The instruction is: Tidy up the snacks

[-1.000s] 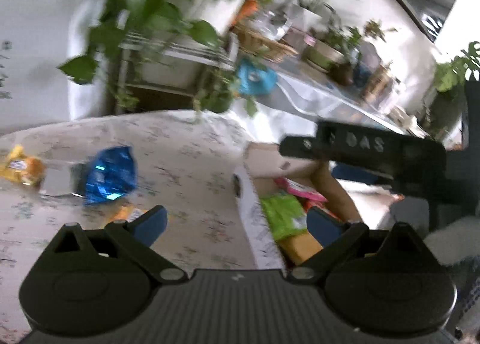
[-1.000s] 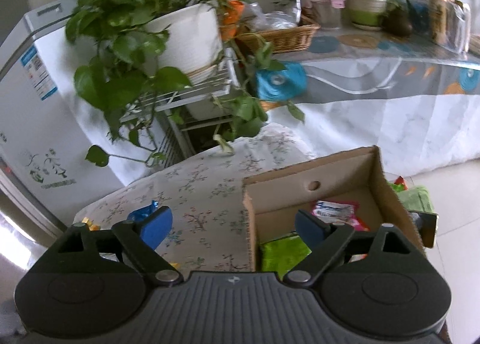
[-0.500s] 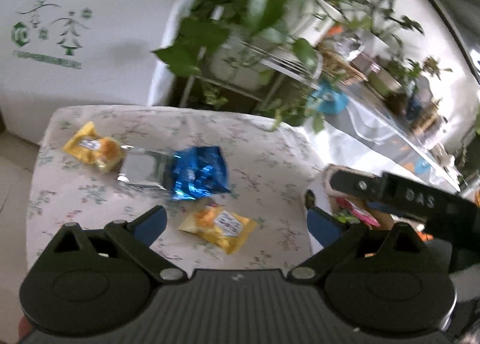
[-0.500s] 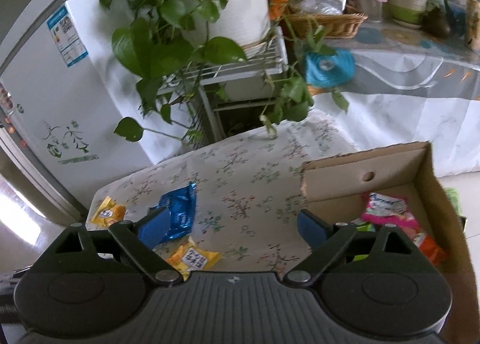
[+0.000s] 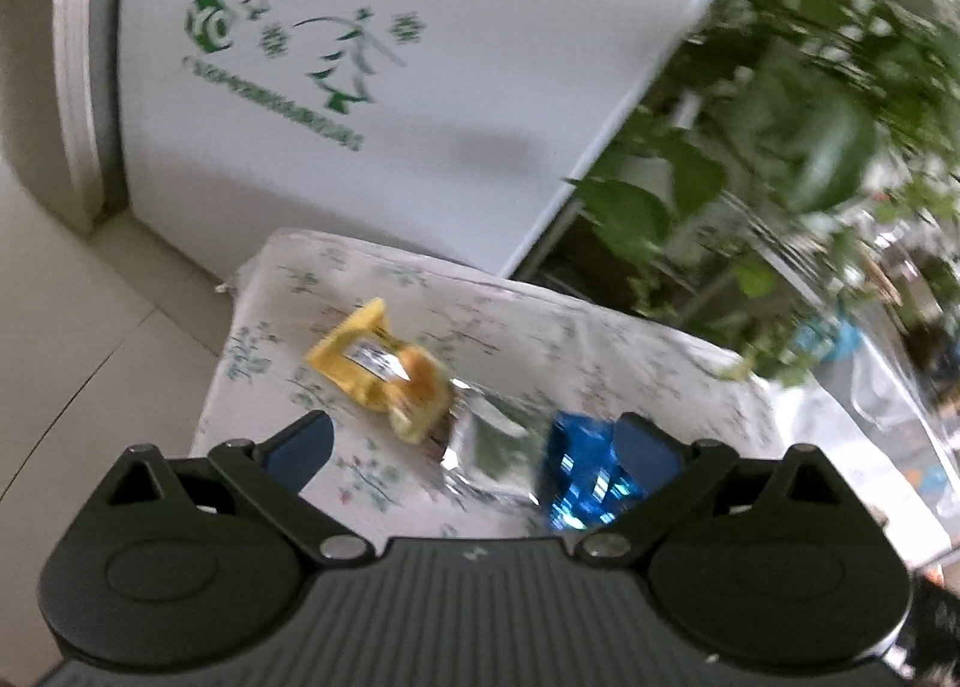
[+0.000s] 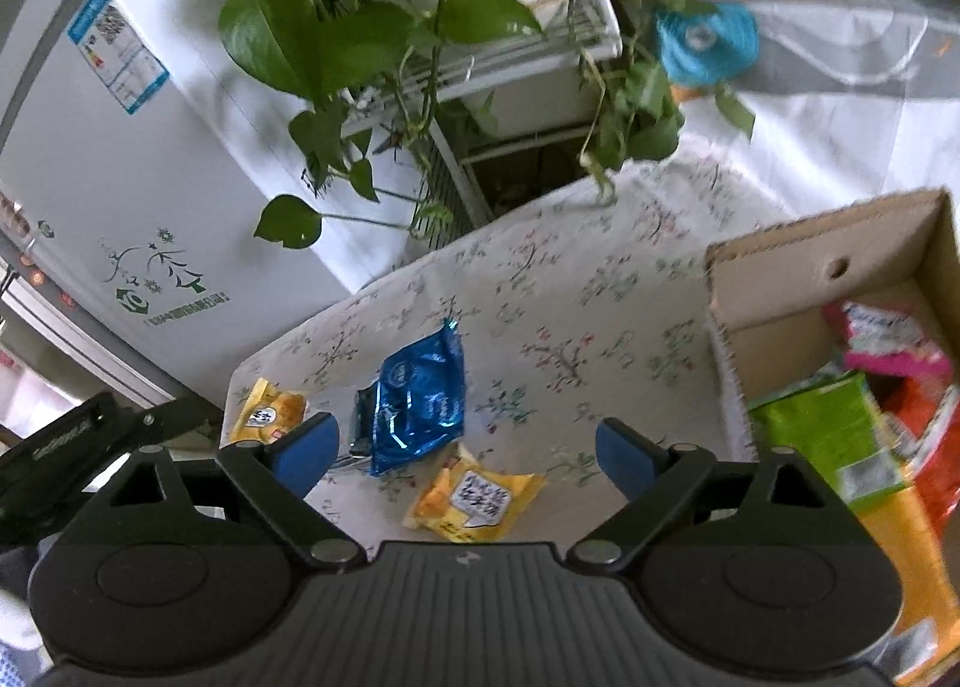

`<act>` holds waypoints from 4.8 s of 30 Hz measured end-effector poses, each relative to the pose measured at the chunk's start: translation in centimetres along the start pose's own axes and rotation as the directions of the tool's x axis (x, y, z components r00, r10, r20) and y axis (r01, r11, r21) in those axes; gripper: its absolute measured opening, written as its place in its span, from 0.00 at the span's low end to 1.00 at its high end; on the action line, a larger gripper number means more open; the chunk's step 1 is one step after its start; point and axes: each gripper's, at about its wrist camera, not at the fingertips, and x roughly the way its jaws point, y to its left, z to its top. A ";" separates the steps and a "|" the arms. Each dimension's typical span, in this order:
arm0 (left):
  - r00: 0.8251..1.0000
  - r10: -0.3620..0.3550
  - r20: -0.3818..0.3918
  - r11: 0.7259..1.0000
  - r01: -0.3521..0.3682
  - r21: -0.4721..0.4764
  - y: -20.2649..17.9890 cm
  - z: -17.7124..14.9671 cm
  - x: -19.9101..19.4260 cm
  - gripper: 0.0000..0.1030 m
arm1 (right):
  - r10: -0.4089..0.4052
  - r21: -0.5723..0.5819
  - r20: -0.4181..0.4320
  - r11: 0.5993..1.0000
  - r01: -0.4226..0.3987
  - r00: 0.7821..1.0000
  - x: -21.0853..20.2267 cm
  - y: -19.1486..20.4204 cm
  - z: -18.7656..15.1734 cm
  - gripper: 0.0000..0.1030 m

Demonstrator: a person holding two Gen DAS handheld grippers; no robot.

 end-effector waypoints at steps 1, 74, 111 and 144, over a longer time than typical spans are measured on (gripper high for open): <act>1.000 0.004 0.000 1.000 -0.004 -0.021 0.4 0.4 0.6 0.96 | 0.002 0.013 -0.008 1.000 -0.001 1.000 0.4 0.0 0.0 0.93; 0.985 0.070 -0.155 0.997 -0.065 0.035 1.9 -7.7 1.7 0.17 | 0.049 0.177 -0.100 0.984 -0.031 0.994 1.8 0.4 -2.0 0.49; 0.980 0.190 -0.067 0.971 -0.177 0.158 0.8 -9.9 1.5 0.81 | 0.086 0.132 -0.101 0.989 -0.072 0.991 0.6 -0.1 -1.3 0.49; 0.979 0.183 -0.094 0.982 -0.178 0.055 1.3 -10.9 0.3 0.66 | 0.080 0.127 -0.104 0.990 -0.066 0.991 -0.1 -0.6 -1.4 0.49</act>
